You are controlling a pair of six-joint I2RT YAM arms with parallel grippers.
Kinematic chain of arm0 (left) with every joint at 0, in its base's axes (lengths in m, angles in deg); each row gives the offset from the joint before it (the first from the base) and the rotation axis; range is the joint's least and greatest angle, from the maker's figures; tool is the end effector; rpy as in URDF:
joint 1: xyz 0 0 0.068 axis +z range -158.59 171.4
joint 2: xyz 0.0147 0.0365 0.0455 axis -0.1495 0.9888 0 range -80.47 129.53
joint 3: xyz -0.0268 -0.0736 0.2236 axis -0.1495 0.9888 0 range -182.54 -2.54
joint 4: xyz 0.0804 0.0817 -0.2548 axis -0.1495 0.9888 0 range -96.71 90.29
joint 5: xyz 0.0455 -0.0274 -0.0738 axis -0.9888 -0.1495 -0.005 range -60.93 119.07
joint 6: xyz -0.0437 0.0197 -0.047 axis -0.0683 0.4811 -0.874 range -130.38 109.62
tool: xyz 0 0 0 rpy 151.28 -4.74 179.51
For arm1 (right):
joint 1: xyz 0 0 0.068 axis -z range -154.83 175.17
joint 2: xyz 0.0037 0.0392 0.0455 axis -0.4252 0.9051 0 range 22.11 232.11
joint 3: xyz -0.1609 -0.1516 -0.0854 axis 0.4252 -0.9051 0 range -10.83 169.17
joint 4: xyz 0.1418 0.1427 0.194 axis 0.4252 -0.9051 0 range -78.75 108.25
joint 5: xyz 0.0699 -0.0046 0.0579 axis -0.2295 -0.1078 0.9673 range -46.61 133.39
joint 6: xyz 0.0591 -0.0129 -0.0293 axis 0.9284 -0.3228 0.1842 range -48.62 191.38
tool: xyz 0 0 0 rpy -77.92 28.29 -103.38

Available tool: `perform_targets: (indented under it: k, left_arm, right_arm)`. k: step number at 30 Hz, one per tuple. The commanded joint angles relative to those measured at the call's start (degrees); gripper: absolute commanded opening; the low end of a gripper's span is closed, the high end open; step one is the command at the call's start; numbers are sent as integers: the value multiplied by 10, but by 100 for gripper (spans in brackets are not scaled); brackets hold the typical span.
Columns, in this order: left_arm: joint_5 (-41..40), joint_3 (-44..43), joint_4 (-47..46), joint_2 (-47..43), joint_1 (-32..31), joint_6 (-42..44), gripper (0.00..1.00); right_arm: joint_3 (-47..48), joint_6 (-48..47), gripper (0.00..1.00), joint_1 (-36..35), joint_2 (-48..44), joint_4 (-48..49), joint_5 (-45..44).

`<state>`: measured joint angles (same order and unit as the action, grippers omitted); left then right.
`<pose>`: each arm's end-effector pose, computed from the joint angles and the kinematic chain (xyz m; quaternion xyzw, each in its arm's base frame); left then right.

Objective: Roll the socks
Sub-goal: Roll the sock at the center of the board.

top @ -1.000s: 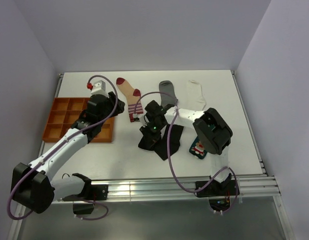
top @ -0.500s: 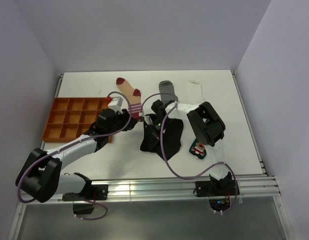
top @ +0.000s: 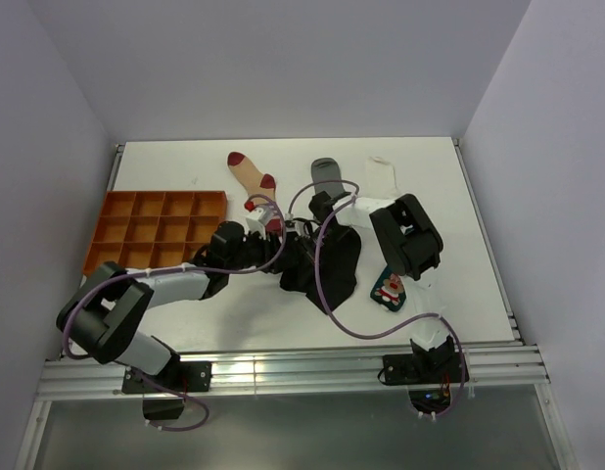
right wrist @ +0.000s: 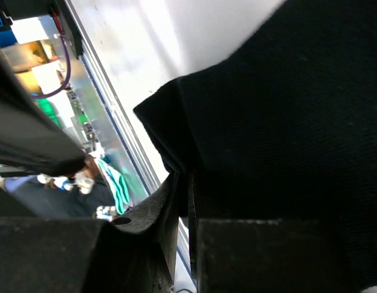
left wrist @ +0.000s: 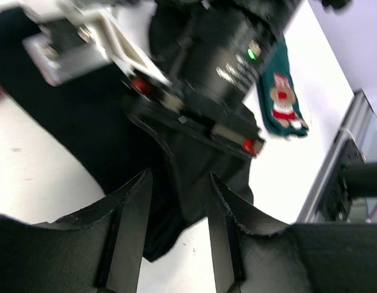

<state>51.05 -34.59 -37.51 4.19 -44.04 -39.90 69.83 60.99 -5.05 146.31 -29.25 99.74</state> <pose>0.2505 -0.2029 0.1200 0.1487 0.8063 -0.4287 0.3794 0.3044 0.2291 0.0590 0.3018 -0.8282 -0.4637 0.0892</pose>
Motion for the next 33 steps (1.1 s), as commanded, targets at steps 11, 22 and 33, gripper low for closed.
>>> perform_targets:
  k: [11,22,33]
  left_arm:
    - [78,18,-133,87,-7,-30,53]
    - [93,43,-188,130,-8,-61,56]
    - [103,58,-218,154,-7,-78,56]
  right_arm:
    - [25,-12,0,34,30,-36,53]
    - [26,-9,0,47,34,-37,59]
    - [26,1,0,73,38,-36,65]
